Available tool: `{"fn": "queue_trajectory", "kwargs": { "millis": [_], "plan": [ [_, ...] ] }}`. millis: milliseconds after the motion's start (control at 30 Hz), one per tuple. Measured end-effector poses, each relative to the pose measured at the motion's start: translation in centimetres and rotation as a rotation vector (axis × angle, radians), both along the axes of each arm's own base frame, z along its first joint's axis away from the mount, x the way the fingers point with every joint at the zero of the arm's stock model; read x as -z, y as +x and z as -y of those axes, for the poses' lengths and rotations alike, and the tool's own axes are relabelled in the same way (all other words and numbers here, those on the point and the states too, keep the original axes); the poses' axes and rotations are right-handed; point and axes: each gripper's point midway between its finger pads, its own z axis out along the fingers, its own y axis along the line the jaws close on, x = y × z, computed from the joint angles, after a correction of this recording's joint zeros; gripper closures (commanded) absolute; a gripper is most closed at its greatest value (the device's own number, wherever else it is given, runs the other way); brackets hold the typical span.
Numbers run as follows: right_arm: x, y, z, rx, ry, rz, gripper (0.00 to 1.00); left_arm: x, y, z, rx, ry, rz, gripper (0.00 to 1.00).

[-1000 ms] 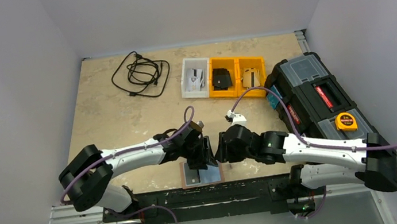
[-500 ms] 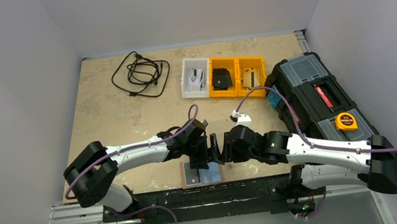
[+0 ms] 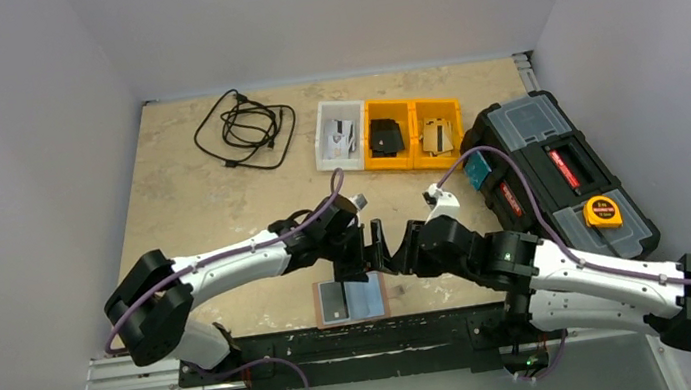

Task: Take the credit cards out of the card holder
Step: Remove the credit card from the card holder.

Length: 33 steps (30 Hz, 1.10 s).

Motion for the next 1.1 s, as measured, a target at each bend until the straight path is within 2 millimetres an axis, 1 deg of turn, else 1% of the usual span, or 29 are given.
{"fn": "queue_trajectory", "kwargs": {
  "millis": [133,300,500,600,633,700,800,933,1000,1100],
  "plan": [
    [-1.3,0.1,0.0,0.011,0.068,0.03,0.62,-1.3,0.7,0.0,0.005,-0.027,0.032,0.2],
    [-1.9,0.3,-1.0,0.005,0.124,0.042,0.62,-2.2,1.9,-1.1,-0.02,-0.032,0.055,0.2],
    [-2.0,0.1,-2.2,-0.024,0.189,0.041,0.61,-4.3,4.1,-4.0,-0.089,-0.039,0.123,0.2],
    [-2.4,0.1,-2.8,-0.038,0.218,0.043,0.61,-4.9,4.8,-6.1,-0.134,-0.01,0.159,0.26],
    [-2.5,0.0,-3.2,-0.047,0.229,0.043,0.61,-4.7,4.8,-6.8,-0.147,0.012,0.165,0.28],
    [-2.2,0.2,-4.0,-0.061,0.228,0.038,0.62,-4.0,4.5,-8.0,-0.163,0.054,0.164,0.38],
    [0.0,0.0,-5.8,-0.102,0.183,-0.014,0.63,-2.1,3.5,-9.7,-0.181,0.124,0.139,0.51],
    [4.1,-1.1,-8.1,-0.171,0.111,-0.108,0.64,1.0,1.8,-12.3,-0.198,0.219,0.095,0.62],
    [5.1,-1.9,-8.9,-0.202,0.101,-0.135,0.66,2.2,1.0,-13.4,-0.207,0.259,0.077,0.66],
    [6.1,-2.7,-10.4,-0.246,0.107,-0.169,0.68,3.0,0.4,-14.3,-0.219,0.285,0.065,0.72]
  ]
}}
